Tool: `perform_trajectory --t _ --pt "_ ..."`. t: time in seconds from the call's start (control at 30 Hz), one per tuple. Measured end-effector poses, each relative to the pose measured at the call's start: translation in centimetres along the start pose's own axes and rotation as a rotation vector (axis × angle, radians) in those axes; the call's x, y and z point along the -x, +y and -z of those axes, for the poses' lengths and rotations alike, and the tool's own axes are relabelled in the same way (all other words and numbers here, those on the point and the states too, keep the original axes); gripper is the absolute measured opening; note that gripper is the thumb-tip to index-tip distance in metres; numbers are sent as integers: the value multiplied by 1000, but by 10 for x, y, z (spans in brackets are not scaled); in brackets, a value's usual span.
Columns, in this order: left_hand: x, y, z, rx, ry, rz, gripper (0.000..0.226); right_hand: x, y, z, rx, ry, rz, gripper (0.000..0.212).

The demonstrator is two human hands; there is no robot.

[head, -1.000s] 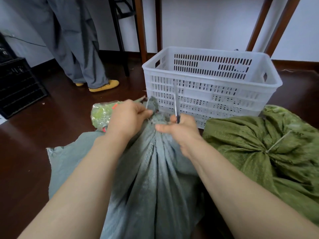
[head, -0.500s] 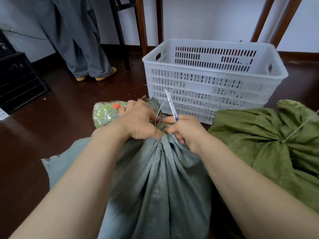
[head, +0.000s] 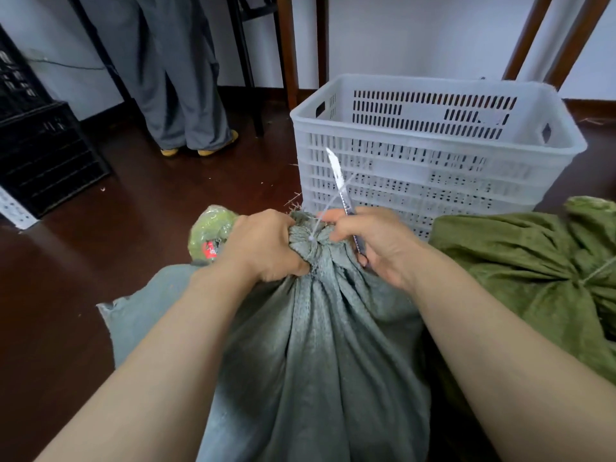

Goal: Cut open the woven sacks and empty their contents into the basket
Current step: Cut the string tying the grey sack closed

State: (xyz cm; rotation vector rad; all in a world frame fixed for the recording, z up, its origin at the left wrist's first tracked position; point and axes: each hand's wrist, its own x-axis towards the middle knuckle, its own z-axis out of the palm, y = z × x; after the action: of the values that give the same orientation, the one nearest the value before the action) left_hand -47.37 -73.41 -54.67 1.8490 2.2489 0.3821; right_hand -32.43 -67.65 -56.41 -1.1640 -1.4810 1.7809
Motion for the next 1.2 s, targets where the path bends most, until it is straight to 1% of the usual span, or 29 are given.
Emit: perform_trajectory --t 0.03,0.1,0.17,0.23,0.27,0.33,0.37,0.4,0.47,0.5,0.53,0.57,0.63,0.67,0.7,0.77,0.83,0.9,0.97,1.03,1.1,1.13,1.2 --pt "0 0 1 15 -1 5 25 3 -1 -1 20 -21 -3 28" --pt "-1 -1 0 42 -18 5 26 8 1 -6 79 -8 -3 26" --pt "-1 -1 -1 20 -31 4 28 9 5 -11 98 50 26 13" --pt "1 0 -2 -6 -27 1 29 8 6 -14 61 118 31 10" --pt "1 0 -3 -8 -15 -8 29 7 6 -16 48 156 25 11" --pt "1 -1 -3 6 15 -21 31 3 6 -18 65 227 17 22" --pt "0 -1 -2 26 16 -24 38 0 6 -19 60 254 29 24" --pt "0 -1 0 55 -5 -28 53 -2 6 -19 38 277 36 22" --pt "2 4 8 156 -78 -35 94 -7 9 -17 -31 324 26 14" --pt "4 9 15 222 -81 -47 109 -9 11 -15 -55 338 15 11" --pt "4 14 22 284 -51 -77 114 -10 13 -15 -74 348 9 8" --pt "3 19 28 326 -7 -127 109 -10 13 -15 -96 355 2 5" --pt "-1 24 34 388 44 -233 80 -10 11 -16 -179 356 -11 6" --pt "-2 25 33 396 24 -245 66 -10 10 -17 -223 356 -17 7" --pt "-2 25 31 391 -11 -224 57 -10 9 -17 -250 362 -18 7" --pt "-4 21 24 382 -49 -174 50 -11 8 -17 -296 373 -15 6" --pt "-4 17 20 389 -50 -176 44 -12 6 -18 -331 392 -2 7" --pt "-4 14 18 379 -30 -157 34 -13 3 -20 -337 404 19 9" --pt "-1 12 14 422 -7 -101 20 -11 0 -23 -355 385 32 9" --pt "0 12 9 440 53 -42 8 -11 0 -27 -353 366 37 10" --pt "0 12 6 391 136 0 15 -12 1 -30 -342 363 39 12" --pt "-1 12 6 369 158 11 15 -12 1 -31 -341 361 50 13" --pt "-2 14 6 316 155 26 12 -13 1 -31 -332 361 68 15"
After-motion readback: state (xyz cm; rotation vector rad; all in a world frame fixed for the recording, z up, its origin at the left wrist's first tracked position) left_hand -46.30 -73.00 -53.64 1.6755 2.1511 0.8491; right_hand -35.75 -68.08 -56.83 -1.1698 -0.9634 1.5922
